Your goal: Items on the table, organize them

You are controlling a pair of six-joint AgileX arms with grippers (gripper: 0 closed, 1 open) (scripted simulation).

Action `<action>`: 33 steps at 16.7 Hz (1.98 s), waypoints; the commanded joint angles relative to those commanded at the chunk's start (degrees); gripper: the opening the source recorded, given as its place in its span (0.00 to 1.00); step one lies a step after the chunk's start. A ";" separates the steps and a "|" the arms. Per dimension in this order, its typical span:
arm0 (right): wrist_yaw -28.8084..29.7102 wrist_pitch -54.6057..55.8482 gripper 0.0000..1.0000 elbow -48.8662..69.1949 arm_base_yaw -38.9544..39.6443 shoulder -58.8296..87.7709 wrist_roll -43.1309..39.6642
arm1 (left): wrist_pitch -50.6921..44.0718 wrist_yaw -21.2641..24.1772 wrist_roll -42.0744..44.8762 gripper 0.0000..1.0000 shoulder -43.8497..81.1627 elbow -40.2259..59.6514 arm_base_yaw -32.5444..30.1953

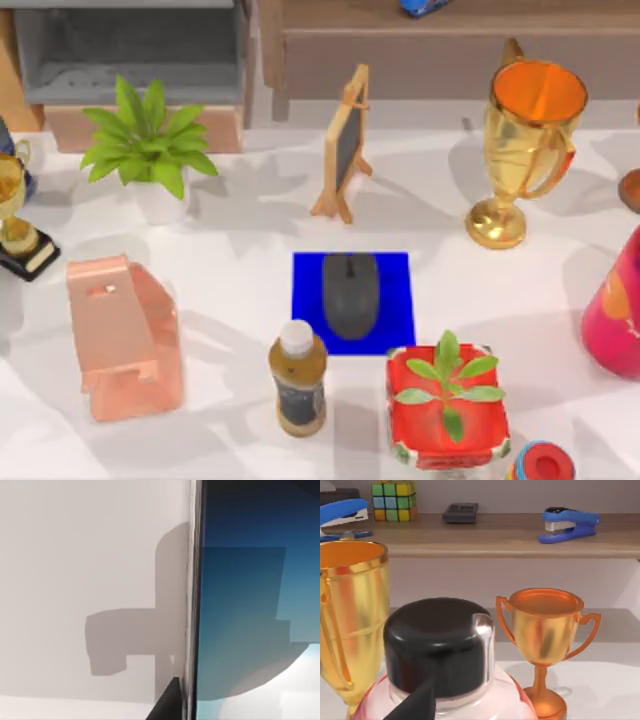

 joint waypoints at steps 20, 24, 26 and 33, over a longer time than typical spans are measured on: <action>0.00 0.00 1.00 0.00 0.00 0.00 0.00 | -7.22 0.70 -0.59 0.00 -4.04 3.30 -0.23; 0.00 0.00 1.00 0.00 0.00 0.00 0.00 | -9.19 -0.90 1.81 0.00 -4.36 3.63 0.35; 0.00 0.00 1.00 0.00 0.00 0.00 0.00 | -10.71 -2.88 5.85 0.00 -5.05 3.68 0.26; 0.00 0.00 1.00 0.00 0.00 0.00 0.00 | -11.36 -11.01 35.64 0.00 -16.46 4.21 -4.34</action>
